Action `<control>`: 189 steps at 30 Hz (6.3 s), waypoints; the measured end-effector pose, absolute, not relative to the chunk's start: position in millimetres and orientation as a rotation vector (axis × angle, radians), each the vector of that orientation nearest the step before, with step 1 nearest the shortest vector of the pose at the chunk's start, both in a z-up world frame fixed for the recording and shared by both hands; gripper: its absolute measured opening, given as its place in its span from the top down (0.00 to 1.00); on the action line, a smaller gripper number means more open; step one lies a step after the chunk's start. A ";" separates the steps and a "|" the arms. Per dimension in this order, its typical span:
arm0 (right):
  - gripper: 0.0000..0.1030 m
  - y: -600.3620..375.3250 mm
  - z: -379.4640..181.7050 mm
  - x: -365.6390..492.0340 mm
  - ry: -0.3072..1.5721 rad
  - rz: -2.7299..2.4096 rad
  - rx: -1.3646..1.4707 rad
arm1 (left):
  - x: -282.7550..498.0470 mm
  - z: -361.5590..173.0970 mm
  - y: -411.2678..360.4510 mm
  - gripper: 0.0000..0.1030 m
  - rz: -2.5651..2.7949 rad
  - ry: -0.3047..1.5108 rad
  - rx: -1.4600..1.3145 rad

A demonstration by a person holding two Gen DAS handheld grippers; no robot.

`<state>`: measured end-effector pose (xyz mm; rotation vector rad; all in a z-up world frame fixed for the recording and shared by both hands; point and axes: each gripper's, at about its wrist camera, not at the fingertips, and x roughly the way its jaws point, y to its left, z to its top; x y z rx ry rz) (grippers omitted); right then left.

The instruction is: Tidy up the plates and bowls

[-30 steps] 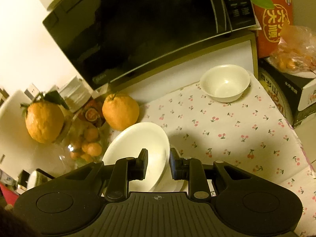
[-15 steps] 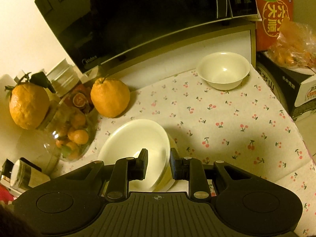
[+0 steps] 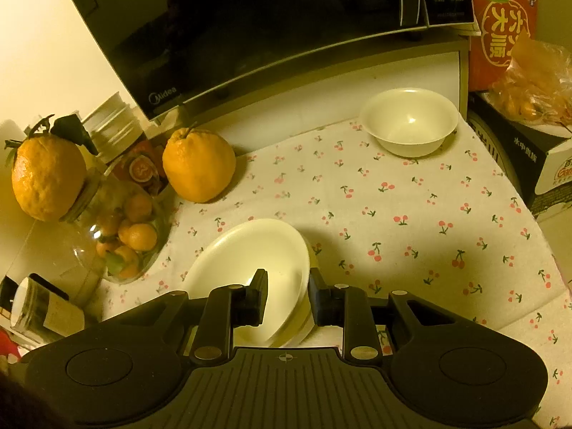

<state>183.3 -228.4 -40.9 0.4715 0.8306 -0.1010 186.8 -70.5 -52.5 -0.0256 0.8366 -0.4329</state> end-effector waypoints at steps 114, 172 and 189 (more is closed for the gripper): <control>0.87 -445.7 -118.5 231.9 0.542 -0.253 0.994 | 319.8 -70.0 -249.0 0.91 -0.666 0.810 -0.006; 0.87 -279.6 33.6 130.4 0.552 -0.034 0.712 | 173.9 22.1 -69.9 0.90 -0.537 0.762 -0.233; 0.86 -246.9 3.0 137.7 0.622 -0.011 0.670 | 170.2 -7.1 -43.7 0.89 -0.502 0.793 -0.196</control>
